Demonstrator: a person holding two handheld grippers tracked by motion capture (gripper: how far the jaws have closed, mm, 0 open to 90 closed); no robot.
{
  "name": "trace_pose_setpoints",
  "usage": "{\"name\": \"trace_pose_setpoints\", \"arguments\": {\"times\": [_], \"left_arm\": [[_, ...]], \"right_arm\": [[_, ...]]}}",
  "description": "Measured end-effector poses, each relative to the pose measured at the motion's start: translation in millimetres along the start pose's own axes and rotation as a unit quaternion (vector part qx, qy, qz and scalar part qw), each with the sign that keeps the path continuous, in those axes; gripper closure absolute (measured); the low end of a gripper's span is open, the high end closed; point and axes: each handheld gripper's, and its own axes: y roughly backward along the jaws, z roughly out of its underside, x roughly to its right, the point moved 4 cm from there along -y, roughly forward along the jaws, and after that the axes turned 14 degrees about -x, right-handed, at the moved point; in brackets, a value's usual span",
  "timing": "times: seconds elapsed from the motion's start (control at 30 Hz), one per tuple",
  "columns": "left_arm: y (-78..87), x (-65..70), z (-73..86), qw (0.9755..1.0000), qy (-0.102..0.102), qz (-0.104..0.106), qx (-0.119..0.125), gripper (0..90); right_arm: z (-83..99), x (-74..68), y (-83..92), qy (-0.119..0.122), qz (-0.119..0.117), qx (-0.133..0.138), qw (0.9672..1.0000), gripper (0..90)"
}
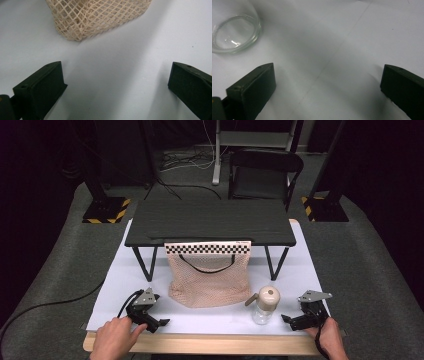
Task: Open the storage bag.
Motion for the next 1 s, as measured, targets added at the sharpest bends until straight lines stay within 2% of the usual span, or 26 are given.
{"name": "trace_pose_setpoints", "arguments": {"times": [0.73, 0.87, 0.93, 1.0], "left_arm": [[0.1, -0.6, -0.3, 1.0, 0.0, 0.003, -0.002, 0.0], [1.7, -0.4, -2.7, 0.9998, 0.011, 0.011, -0.01, 0.4], [4.5, 1.5, -4.7, 0.9994, 0.012, 0.03, -0.014, 2.1], [7.7, 3.3, -6.9, 0.9996, 0.009, 0.027, -0.01, 3.1]], "right_arm": [[-0.1, 0.3, -0.3, 0.002, -0.002, 0.001, 1.0, 0.0], [-0.1, 0.4, -0.3, 0.002, -0.002, 0.001, 1.0, 0.0], [-0.1, 0.4, -0.3, 0.002, -0.003, 0.001, 1.0, 0.0], [-0.1, 0.4, -0.3, 0.002, -0.003, 0.001, 1.0, 0.0]]}}
